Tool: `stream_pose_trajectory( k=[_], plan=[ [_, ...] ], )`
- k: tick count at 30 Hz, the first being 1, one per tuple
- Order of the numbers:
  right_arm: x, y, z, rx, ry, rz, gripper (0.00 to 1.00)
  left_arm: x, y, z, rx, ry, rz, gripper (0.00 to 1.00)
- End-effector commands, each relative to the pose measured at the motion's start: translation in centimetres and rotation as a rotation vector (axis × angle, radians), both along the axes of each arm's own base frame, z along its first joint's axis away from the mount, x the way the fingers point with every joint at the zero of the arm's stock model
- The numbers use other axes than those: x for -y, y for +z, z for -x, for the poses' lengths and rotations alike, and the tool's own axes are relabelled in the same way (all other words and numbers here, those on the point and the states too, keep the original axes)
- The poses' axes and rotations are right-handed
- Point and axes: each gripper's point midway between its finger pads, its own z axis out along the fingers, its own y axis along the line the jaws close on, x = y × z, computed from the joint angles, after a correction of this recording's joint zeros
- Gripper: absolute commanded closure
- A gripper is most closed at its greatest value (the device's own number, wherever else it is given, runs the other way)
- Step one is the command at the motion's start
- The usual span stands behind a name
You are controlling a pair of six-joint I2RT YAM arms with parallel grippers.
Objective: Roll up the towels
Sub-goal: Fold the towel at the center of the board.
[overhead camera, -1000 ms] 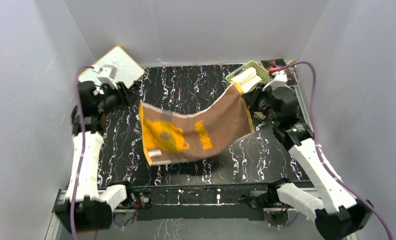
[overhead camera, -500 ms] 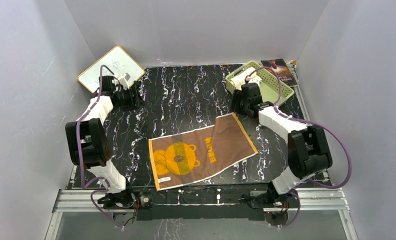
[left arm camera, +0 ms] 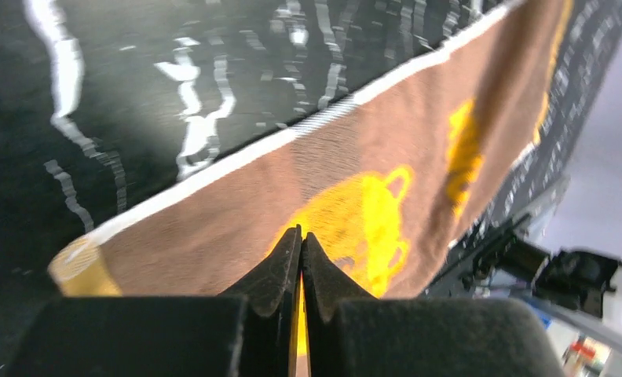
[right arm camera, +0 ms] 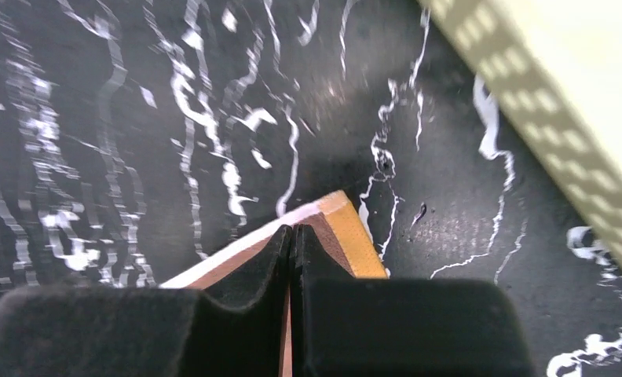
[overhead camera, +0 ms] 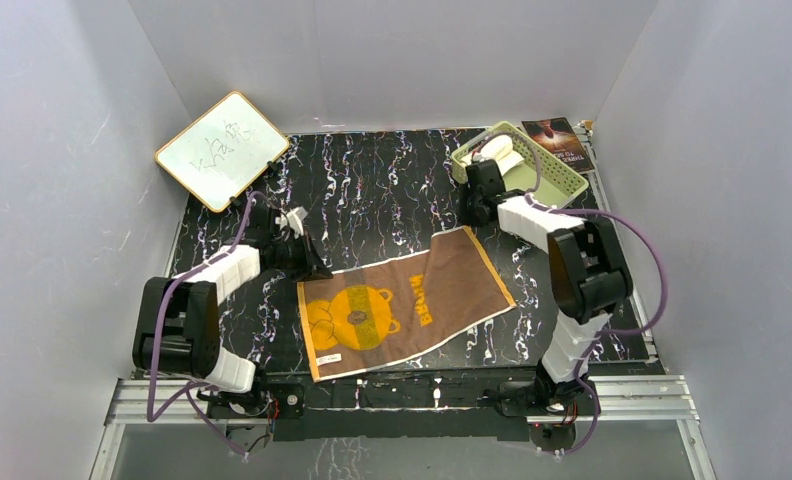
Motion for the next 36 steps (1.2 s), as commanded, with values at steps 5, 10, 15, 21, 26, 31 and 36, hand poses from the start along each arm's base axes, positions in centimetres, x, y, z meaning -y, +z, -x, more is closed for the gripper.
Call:
stream_pose_trajectory(
  k=[5,10,15,21,26,31,36],
  plan=[
    [-1.9,-2.4,-0.3,-0.07,0.066,-0.04,1.0,-3.4,-1.7,-1.9,-0.02,0.263,-0.136,1.0],
    [-1.9,-4.3,0.4,-0.107,0.073,-0.043,1.0,-4.9,-4.3,-0.5,-0.078,0.321,-0.219,1.0],
    [-1.7,-5.9,1.3,-0.144,0.073,-0.033,1.0,-6.5,-6.4,0.9,-0.15,0.366,-0.314,1.0],
    [-1.3,-6.1,1.3,-0.145,0.064,-0.016,1.0,-9.7,-8.0,1.8,-0.222,0.464,-0.497,1.0],
    [-0.9,-6.5,1.1,-0.156,0.055,0.011,1.0,-13.4,-7.5,-1.3,-0.186,0.495,-0.694,1.0],
    [-0.9,-6.9,0.4,-0.173,0.045,0.025,1.0,-15.2,-7.5,-6.6,-0.139,0.455,-0.667,1.0],
    [-1.9,-5.6,-1.7,-0.134,0.068,0.008,1.0,-14.4,-6.2,-12.0,-0.029,0.35,-0.597,1.0]
  ],
)
